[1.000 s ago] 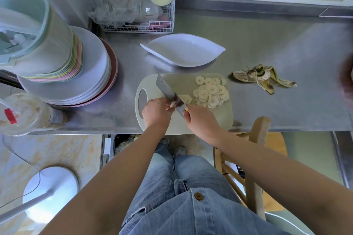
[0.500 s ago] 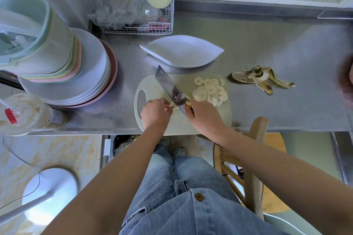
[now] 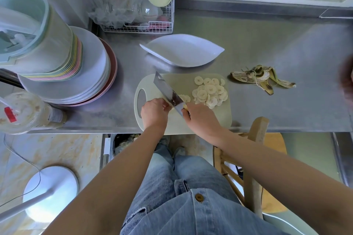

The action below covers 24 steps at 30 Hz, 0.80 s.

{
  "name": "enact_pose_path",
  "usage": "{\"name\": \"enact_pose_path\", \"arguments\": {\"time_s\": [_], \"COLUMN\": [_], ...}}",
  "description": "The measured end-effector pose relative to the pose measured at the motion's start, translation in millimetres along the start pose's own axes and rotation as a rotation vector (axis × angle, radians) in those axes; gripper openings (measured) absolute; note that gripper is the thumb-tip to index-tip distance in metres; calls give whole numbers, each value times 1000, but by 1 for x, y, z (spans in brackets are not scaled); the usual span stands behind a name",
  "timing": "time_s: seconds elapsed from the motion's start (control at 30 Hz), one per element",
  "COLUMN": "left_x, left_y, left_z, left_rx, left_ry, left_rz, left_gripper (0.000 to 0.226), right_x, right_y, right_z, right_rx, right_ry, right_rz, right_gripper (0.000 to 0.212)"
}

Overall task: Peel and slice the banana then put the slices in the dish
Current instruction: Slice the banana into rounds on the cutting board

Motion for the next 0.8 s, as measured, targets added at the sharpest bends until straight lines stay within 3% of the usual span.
{"name": "enact_pose_path", "arguments": {"time_s": [0.8], "left_x": [0], "left_y": [0], "left_z": [1], "left_rx": [10], "left_ry": [-27], "left_rz": [6], "left_gripper": [17], "right_x": [5], "right_y": [0], "right_z": [-5], "right_rx": [-1], "right_ry": [-34], "right_rz": [-3], "right_gripper": [25]}}
Point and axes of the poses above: each hand's wrist, its own y-axis away from the middle knuckle, its own z-axis out of the palm, x = y × z, the point moved 6 cm from there along -y, towards the middle knuckle, and after that the axes turned 6 degrees about -y, right-handed, at the moved point
